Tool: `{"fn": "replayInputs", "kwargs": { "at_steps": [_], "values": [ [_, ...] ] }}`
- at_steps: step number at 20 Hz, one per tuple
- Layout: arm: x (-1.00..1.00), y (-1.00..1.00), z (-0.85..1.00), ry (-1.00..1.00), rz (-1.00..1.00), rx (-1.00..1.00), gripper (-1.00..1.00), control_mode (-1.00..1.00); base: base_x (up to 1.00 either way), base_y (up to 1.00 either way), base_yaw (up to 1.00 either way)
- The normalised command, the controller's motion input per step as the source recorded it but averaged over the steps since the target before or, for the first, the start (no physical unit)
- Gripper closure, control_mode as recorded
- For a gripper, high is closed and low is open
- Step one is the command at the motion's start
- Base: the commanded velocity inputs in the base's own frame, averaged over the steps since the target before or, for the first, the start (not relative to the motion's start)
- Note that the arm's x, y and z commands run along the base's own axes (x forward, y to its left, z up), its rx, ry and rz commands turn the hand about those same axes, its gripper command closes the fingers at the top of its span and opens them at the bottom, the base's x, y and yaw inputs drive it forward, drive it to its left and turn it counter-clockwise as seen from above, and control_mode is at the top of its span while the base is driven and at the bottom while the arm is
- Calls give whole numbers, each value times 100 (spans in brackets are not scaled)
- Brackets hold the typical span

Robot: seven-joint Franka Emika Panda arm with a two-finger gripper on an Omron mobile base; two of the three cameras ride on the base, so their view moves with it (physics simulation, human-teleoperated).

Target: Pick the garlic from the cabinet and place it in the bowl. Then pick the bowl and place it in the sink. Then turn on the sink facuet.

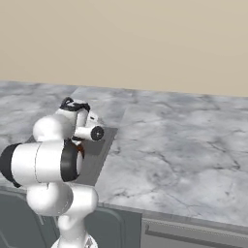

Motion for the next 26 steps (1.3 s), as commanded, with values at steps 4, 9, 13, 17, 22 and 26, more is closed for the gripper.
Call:
{"fn": "replayInputs", "kwargs": {
  "at_steps": [4, 9, 13, 17, 22, 26],
  "values": [
    [52, -4, -41, 14, -10, 63, -100, -100, 0, 0, 0],
    [60, -11, -15, 11, -3, 53, -100, -100, 0, 0, 0],
    [47, 0, -3, 9, -8, 30, -100, -100, 0, 0, 0],
    [39, 8, 0, 9, 0, 7, -100, -100, 0, 0, 0],
    [58, 16, 0, 2, 0, 0, -100, -100, 0, 0, 0],
    [68, 15, -16, 2, 0, -1, -100, -100, 0, 0, 0]
  ]
}}
